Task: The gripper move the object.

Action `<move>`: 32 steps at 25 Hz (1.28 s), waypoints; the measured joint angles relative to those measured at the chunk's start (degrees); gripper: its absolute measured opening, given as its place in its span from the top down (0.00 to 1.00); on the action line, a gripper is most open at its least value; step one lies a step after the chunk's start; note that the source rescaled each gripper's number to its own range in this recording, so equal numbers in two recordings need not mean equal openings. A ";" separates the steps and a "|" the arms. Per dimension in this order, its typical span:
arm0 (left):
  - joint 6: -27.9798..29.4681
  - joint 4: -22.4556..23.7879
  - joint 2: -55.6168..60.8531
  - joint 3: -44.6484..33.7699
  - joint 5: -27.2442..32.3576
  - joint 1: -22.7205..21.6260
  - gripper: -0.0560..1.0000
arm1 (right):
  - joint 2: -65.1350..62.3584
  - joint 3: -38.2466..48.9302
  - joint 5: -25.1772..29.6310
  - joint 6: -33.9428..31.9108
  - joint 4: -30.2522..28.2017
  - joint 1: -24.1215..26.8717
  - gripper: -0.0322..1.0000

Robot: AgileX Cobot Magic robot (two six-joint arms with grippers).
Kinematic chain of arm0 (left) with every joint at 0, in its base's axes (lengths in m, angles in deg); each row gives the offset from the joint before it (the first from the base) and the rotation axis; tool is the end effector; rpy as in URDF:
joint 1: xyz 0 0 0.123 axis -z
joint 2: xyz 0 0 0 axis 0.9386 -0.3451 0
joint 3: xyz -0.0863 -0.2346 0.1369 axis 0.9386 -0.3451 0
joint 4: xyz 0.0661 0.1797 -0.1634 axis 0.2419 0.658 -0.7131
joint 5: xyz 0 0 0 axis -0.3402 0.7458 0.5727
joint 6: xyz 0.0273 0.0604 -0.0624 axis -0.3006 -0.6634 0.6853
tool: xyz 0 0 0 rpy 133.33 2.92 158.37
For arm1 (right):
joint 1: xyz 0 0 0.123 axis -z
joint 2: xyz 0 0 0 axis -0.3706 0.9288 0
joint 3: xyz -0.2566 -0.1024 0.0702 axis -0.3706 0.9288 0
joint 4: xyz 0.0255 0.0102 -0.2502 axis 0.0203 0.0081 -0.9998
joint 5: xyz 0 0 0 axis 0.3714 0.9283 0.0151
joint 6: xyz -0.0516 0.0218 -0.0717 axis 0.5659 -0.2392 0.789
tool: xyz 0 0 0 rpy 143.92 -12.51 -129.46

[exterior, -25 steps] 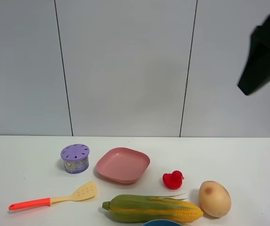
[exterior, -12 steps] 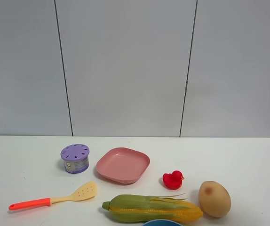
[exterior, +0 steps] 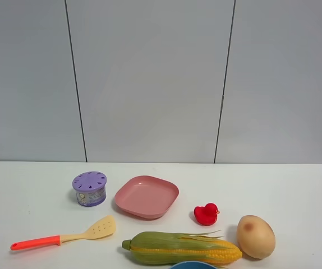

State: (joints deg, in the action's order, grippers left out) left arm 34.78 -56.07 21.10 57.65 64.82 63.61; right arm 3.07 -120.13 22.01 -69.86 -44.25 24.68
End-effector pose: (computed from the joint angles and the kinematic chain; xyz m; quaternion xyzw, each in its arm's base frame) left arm -0.0042 -0.0022 0.2741 -0.0507 0.8548 0.0138 0.5163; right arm 0.0148 -0.0017 0.2972 0.0369 0.8760 -0.0103 0.4808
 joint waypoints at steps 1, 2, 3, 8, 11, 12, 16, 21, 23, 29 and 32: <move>0.00 0.00 0.00 0.00 0.00 0.00 0.00 | -0.82 1.02 -0.10 0.06 0.17 0.00 0.73; 0.00 0.00 0.00 0.00 0.00 0.00 0.00 | -1.82 2.39 -0.10 0.09 0.68 0.00 0.73; 0.00 0.00 0.00 0.00 0.00 0.00 0.00 | -2.64 3.59 0.23 0.12 1.51 0.00 0.73; 0.00 0.00 0.00 0.00 0.00 0.00 0.00 | -4.01 4.57 0.54 0.12 2.10 0.00 0.73; 0.00 0.00 0.00 0.00 0.00 0.00 0.00 | -4.01 4.57 0.54 0.12 2.10 0.00 0.73; 0.00 0.00 0.00 0.00 0.00 0.00 0.00 | -4.01 4.57 0.54 0.12 2.10 0.00 0.73; 0.00 0.00 0.00 0.00 0.00 0.00 0.00 | -4.38 4.57 0.54 0.12 2.10 -0.19 0.73; 0.00 0.00 0.00 0.00 0.00 0.00 0.00 | -9.56 4.57 0.49 0.12 2.10 -0.50 0.73; 0.00 0.00 0.00 0.00 0.00 0.00 0.00 | -9.62 4.57 0.49 0.12 2.10 -0.56 0.73; 0.00 0.00 0.00 0.00 0.00 0.00 0.00 | -9.62 4.57 0.49 0.12 2.10 -0.56 0.73; 0.00 0.00 0.00 0.00 0.00 0.00 0.00 | -9.62 4.57 0.49 0.12 2.10 -0.56 0.73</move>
State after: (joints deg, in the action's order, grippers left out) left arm 34.78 -56.07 21.10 57.65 64.82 63.61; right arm -6.55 -115.56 22.50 -69.74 -42.15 24.12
